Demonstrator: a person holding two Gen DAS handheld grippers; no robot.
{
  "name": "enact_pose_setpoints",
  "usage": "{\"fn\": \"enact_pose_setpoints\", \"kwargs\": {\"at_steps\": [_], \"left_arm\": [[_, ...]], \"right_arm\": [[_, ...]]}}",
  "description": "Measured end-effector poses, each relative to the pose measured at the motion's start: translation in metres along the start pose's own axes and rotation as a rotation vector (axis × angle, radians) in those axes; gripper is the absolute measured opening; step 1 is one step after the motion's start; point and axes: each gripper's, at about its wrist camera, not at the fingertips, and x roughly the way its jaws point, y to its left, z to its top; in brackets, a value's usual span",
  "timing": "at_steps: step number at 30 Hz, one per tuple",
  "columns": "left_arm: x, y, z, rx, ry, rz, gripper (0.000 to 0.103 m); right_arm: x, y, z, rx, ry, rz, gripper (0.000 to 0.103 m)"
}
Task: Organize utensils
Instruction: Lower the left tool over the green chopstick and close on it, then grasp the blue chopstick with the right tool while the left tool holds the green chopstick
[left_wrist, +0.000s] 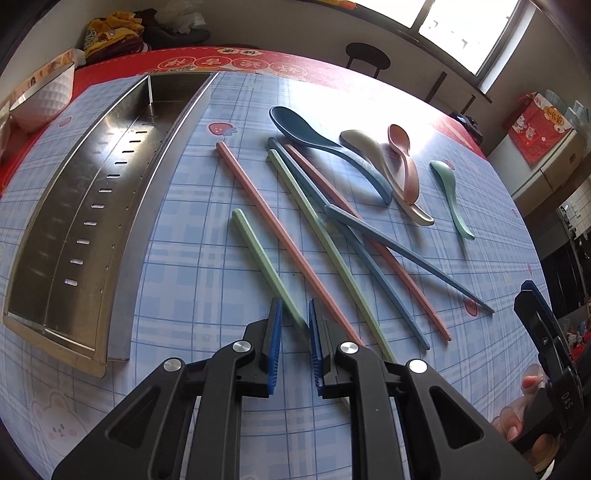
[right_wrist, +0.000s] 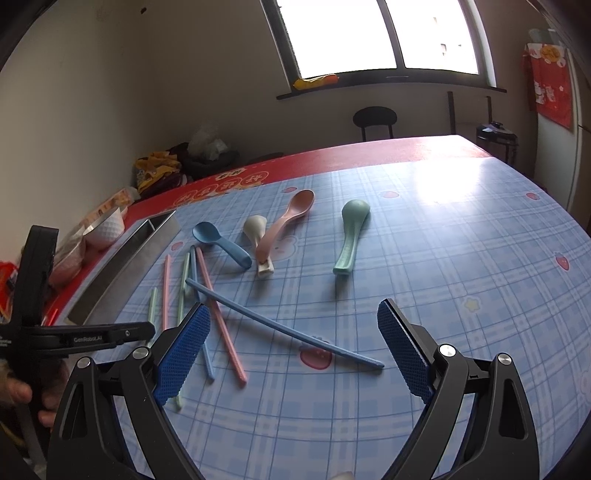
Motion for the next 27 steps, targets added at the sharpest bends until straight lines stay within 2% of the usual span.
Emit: {"fn": "enact_pose_setpoints", "kwargs": {"at_steps": [5,12,20,27], "left_arm": [[0.007,-0.006,0.008,0.08,-0.042,0.046,0.012],[0.012,-0.018,0.007,0.252,-0.081,0.114,0.011],[-0.001,-0.018,-0.02,0.321,-0.111,0.131,0.011],[-0.003,-0.013,-0.028,0.312,-0.157,0.11,0.011]], "right_arm": [[0.0,-0.002,0.0,0.011,0.001,0.004,0.089],[0.0,-0.003,0.0,0.008,0.003,0.011,0.089],[0.006,0.001,0.002,-0.011,0.021,0.03,0.089],[0.012,0.008,0.0,-0.039,0.046,0.05,0.089]]}}
